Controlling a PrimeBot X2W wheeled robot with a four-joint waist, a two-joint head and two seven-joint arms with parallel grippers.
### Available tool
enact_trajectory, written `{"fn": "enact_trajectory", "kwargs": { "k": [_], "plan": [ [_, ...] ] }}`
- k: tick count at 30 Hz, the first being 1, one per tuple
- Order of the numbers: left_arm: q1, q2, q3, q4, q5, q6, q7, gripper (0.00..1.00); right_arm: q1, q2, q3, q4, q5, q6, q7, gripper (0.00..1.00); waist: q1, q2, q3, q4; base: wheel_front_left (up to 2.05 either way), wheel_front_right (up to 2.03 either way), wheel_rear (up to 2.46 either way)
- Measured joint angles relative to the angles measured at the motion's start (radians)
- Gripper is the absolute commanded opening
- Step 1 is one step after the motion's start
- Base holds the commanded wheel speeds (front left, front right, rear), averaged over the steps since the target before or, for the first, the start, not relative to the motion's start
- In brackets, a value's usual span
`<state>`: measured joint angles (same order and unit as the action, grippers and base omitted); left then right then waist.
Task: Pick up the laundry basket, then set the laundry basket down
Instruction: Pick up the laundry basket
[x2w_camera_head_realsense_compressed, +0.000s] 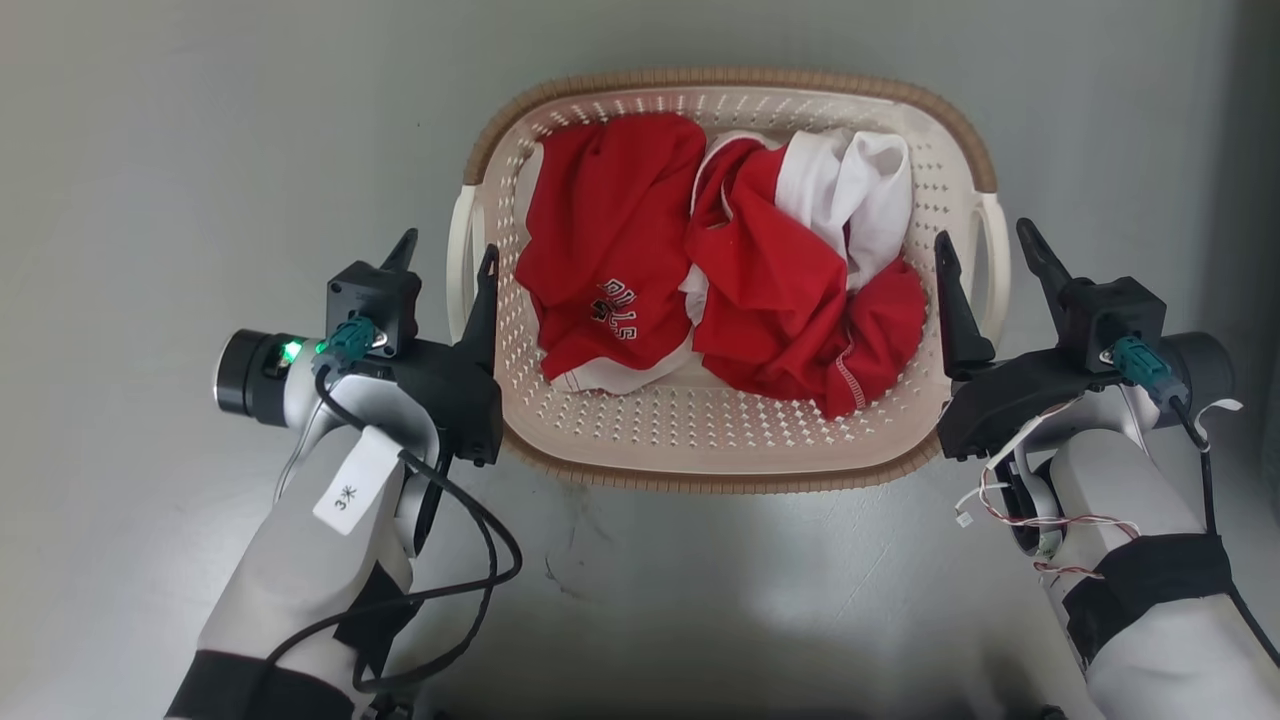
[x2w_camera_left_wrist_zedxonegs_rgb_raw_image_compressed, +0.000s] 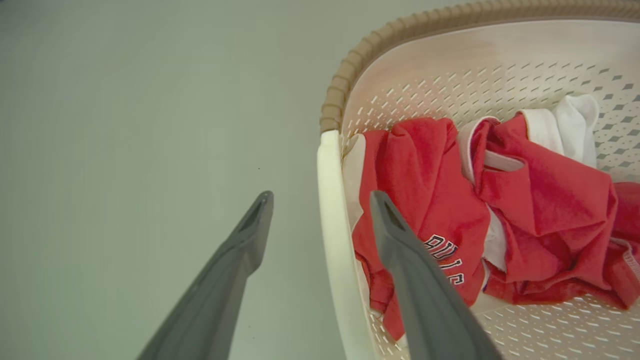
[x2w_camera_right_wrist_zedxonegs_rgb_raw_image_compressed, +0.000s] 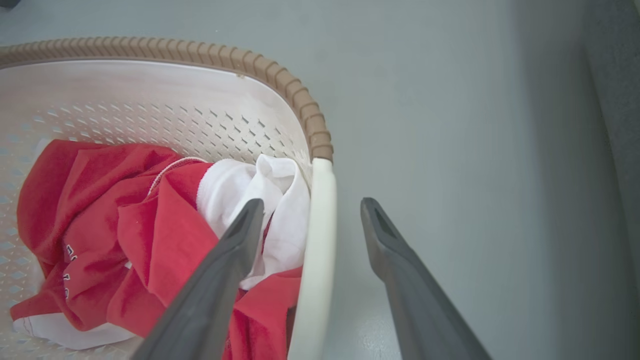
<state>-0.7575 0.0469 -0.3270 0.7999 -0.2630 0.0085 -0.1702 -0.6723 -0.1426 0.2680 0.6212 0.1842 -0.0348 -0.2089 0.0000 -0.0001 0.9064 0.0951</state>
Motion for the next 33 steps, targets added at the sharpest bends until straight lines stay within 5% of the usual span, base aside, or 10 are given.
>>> {"fn": "enact_trajectory", "kwargs": {
  "k": [15, 16, 17, 18, 19, 33],
  "plan": [
    [-0.073, -0.015, -0.024, 0.091, -0.030, -0.019, -0.013, 1.00, -0.059, 0.003, 0.005, 0.063, -0.006, 0.001, -0.013, 1.00, 0.0000, 0.0000, 0.059, 0.014, 0.00, 0.00, 0.00],
    [-0.078, -0.016, -0.026, 0.098, -0.032, -0.019, -0.015, 0.92, -0.059, 0.003, 0.005, 0.066, -0.006, 0.001, -0.015, 1.00, 0.0000, 0.0000, 0.063, 0.015, 0.00, 0.00, 0.00],
    [-0.078, -0.016, -0.026, 0.098, -0.032, -0.019, -0.015, 0.45, -0.059, 0.003, 0.005, 0.066, -0.006, 0.001, -0.015, 1.00, 0.0000, 0.0000, 0.063, 0.015, 0.00, 0.00, 0.00],
    [-0.080, -0.016, -0.027, 0.105, -0.034, -0.019, -0.017, 0.00, -0.059, 0.003, 0.005, 0.070, -0.006, 0.002, -0.022, 0.46, -0.0001, 0.0000, 0.066, 0.016, 0.00, 0.00, 0.00],
    [-0.080, -0.017, -0.038, 0.123, -0.035, -0.039, -0.017, 0.00, -0.059, 0.002, 0.007, 0.084, -0.006, 0.010, -0.022, 0.00, -0.0001, -0.0001, 0.068, 0.018, 0.00, 0.00, 0.00],
    [-0.085, -0.047, -0.046, 0.232, -0.067, -0.059, -0.027, 0.00, -0.092, 0.031, 0.011, 0.207, 0.002, 0.019, -0.021, 0.00, 0.0000, 0.0000, 0.008, 0.016, 0.00, 0.00, 0.00]
  ]
}}
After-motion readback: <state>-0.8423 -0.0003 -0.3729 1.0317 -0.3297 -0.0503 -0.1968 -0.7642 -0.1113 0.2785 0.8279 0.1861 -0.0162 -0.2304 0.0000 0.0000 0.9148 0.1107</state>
